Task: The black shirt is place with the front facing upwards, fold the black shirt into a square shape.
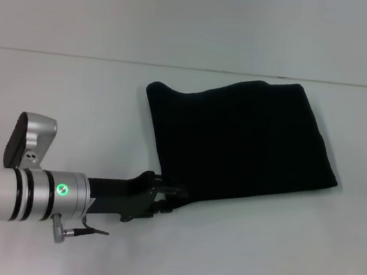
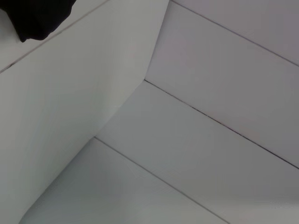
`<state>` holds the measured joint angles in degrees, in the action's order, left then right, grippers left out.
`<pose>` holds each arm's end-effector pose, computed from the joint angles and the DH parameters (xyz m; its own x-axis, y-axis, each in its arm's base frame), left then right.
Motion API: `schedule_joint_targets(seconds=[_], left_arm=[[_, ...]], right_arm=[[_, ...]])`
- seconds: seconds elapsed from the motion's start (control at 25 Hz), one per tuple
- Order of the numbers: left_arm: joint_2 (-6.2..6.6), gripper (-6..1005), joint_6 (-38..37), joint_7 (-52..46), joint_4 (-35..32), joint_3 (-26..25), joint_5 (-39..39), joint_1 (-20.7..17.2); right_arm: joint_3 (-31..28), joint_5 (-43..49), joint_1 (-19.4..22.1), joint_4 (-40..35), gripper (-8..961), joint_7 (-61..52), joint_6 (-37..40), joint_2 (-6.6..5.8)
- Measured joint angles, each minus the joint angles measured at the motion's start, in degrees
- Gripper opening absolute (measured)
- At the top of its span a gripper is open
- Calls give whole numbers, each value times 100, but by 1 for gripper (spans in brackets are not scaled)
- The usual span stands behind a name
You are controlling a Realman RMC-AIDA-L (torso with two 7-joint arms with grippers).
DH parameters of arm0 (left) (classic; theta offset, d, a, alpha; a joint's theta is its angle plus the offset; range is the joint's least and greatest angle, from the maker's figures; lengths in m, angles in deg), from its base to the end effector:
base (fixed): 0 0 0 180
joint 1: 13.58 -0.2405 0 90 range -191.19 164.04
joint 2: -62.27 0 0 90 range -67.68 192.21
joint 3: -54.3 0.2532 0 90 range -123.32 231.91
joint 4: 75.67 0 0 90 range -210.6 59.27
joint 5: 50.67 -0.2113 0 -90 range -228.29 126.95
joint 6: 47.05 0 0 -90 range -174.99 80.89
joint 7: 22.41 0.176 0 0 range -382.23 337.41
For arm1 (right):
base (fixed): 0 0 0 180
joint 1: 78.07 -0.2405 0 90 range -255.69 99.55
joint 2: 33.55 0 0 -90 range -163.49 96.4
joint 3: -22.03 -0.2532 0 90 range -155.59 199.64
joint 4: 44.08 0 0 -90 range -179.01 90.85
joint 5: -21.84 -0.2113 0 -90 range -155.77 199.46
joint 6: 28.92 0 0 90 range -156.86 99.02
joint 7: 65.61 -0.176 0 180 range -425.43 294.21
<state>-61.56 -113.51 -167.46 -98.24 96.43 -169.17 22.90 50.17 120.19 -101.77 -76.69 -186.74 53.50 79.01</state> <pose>-0.2550 0.3502 -0.1179 -0.2450 0.9167 0.3156 0.9438 0.1510 0.2941 0.3155 0.3588 0.0727 -0.0650 -0.5972 -0.7994 -0.9320 -0.2500 0.2625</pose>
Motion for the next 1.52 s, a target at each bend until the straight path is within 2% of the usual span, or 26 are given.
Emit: schedule_joint_targets(seconds=[0.16, 0.52, 0.76, 1.0, 1.2, 1.4, 1.52], left_arm=[[-1, 510, 0, -14, -5, -18, -1, -36], [-5, 274, 3, 14, 29, 3, -16, -36], [-10, 51, 24, 34, 33, 6, -21, -15], [37, 13, -146, 60, -198, -59, 13, -232], [178, 14, -571, -3, -707, -295, 1, -691], [316, 25, -809, 34, -809, -572, -24, -885], [335, 32, -867, 49, -854, -582, -32, -929]], right_arm=[[-41, -7, 12, 0, 729, 1, 0, 2], [-72, -9, -8, 118, 734, 3, 1, -27], [-73, -6, -10, 144, 737, 2, -4, -41], [-73, -9, 15, 144, 740, 2, -8, -41], [-74, -9, 21, 150, 743, 2, -9, -35], [-92, -3, -14, 150, 746, 2, -16, -3], [-91, 10, -34, 150, 747, 2, -16, 11]])
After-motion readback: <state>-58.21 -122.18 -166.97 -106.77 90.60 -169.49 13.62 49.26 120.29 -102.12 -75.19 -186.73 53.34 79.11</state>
